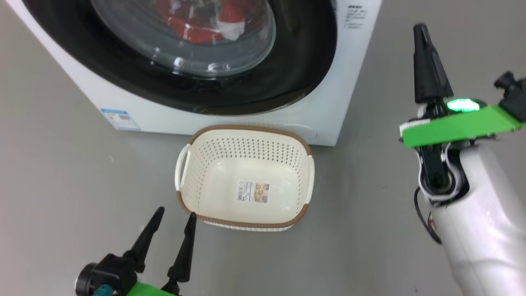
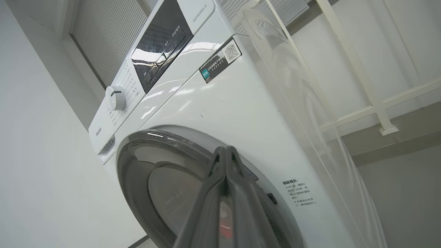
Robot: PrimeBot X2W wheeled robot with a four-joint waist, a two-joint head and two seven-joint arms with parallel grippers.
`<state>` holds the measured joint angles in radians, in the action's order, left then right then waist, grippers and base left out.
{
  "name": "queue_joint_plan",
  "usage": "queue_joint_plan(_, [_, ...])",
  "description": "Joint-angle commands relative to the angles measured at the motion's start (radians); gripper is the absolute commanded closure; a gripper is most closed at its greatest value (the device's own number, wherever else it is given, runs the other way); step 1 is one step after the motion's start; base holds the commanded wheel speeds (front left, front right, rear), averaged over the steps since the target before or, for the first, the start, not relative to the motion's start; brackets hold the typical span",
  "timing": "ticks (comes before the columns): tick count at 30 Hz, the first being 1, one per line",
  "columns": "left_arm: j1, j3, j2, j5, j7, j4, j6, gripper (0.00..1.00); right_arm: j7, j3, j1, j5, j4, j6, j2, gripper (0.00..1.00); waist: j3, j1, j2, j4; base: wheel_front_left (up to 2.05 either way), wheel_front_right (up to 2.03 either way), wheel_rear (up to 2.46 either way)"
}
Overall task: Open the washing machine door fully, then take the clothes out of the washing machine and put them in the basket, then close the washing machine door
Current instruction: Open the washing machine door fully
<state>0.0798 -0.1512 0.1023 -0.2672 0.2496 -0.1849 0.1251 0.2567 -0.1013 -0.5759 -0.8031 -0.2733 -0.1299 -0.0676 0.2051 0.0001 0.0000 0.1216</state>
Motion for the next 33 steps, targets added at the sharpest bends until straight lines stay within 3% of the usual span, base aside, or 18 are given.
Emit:
queue_joint_plan(1, [0.033,0.026,0.019,-0.009,0.012,0.020,0.006,0.00,0.005,-0.032,-0.044,-0.023,0.012,-0.001,-0.001,1.00,0.046,0.0000,0.0000,0.042,0.00,0.00,0.00])
queue_joint_plan(9, [0.081,-0.017,0.028,-0.035,0.012,0.007,0.006,0.00,-0.045,-0.108,-0.229,-0.237,-0.088,-0.001,-0.100,1.00,0.111,0.0000,0.0000,0.100,0.00,0.00,0.00])
queue_joint_plan(19, [0.128,-0.061,0.035,-0.063,0.012,-0.003,0.006,0.00,-0.322,-0.120,-0.398,-0.579,-0.161,-0.001,-0.188,1.00,0.183,0.0000,0.0000,0.152,0.00,0.00,0.00])
queue_joint_plan(33, [0.156,-0.090,0.037,-0.080,0.012,-0.010,0.006,0.00,-0.659,-0.151,-0.584,-0.735,-0.363,-0.001,-0.217,1.00,0.226,0.0000,0.0000,0.171,0.00,0.00,0.00])
